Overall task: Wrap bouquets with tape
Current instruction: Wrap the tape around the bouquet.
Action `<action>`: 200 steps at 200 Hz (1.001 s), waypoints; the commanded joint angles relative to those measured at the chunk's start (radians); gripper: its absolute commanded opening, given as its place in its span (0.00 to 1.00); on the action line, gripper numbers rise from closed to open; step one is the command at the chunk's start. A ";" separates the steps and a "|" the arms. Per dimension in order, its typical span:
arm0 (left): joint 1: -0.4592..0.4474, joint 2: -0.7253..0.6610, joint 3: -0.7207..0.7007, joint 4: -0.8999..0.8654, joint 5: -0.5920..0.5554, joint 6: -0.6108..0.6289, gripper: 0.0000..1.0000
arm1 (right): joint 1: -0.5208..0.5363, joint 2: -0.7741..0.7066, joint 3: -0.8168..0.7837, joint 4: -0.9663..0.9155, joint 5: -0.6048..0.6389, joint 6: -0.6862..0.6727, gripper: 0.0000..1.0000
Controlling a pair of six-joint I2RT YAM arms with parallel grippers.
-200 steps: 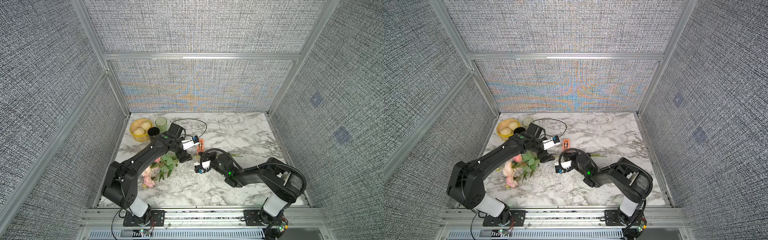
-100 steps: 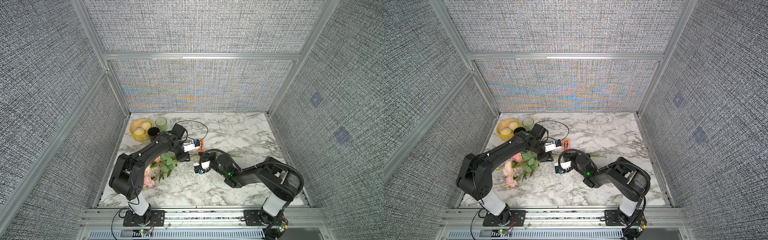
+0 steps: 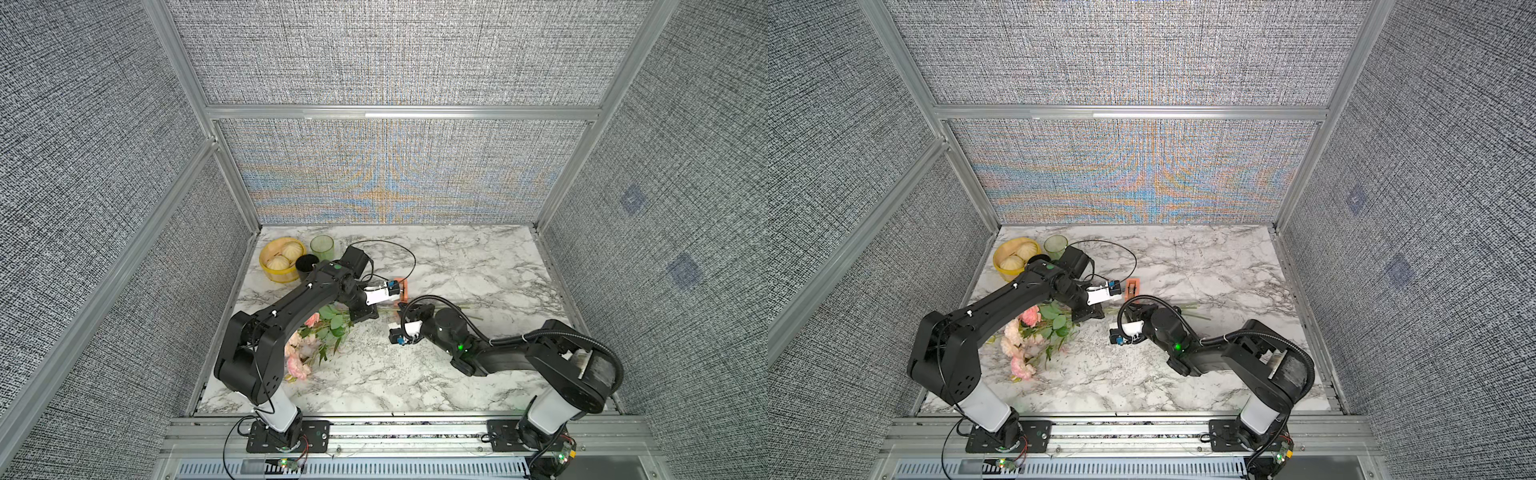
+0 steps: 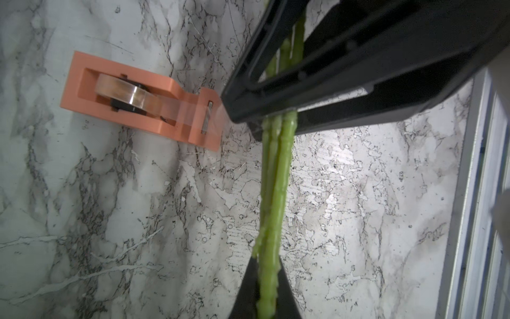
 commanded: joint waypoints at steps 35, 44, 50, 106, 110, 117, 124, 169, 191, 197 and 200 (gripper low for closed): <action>-0.002 -0.025 -0.008 0.071 -0.021 0.018 0.00 | 0.005 -0.246 0.052 -0.633 -0.219 0.327 0.65; -0.005 -0.032 -0.016 0.088 -0.030 0.017 0.00 | 0.000 -0.300 0.063 -0.724 -0.259 0.373 0.68; -0.006 -0.037 -0.022 0.101 -0.036 0.018 0.00 | -0.004 -0.339 0.065 -0.763 -0.276 0.416 0.70; -0.054 -0.103 -0.123 0.267 -0.155 0.058 0.00 | -0.285 -0.530 0.253 -1.160 -0.621 1.022 0.77; -0.059 -0.110 -0.132 0.281 -0.162 0.066 0.00 | -0.311 -0.520 0.273 -1.172 -0.637 1.061 0.77; -0.065 -0.122 -0.149 0.308 -0.183 0.072 0.00 | -0.350 -0.497 0.317 -1.210 -0.656 1.109 0.77; -0.073 -0.134 -0.169 0.334 -0.207 0.079 0.00 | -0.380 -0.467 0.365 -1.257 -0.674 1.134 0.77; -0.129 -0.226 -0.317 0.570 -0.357 0.165 0.00 | -0.475 -0.169 0.711 -1.609 -0.781 1.063 0.77; -0.148 -0.257 -0.371 0.679 -0.400 0.195 0.00 | -0.498 0.004 0.886 -1.793 -0.834 0.966 0.77; -0.151 -0.263 -0.388 0.711 -0.409 0.203 0.00 | -0.498 0.052 0.931 -1.843 -0.854 0.930 0.77; -0.153 -0.266 -0.396 0.725 -0.415 0.206 0.00 | -0.498 0.076 0.952 -1.869 -0.869 0.909 0.76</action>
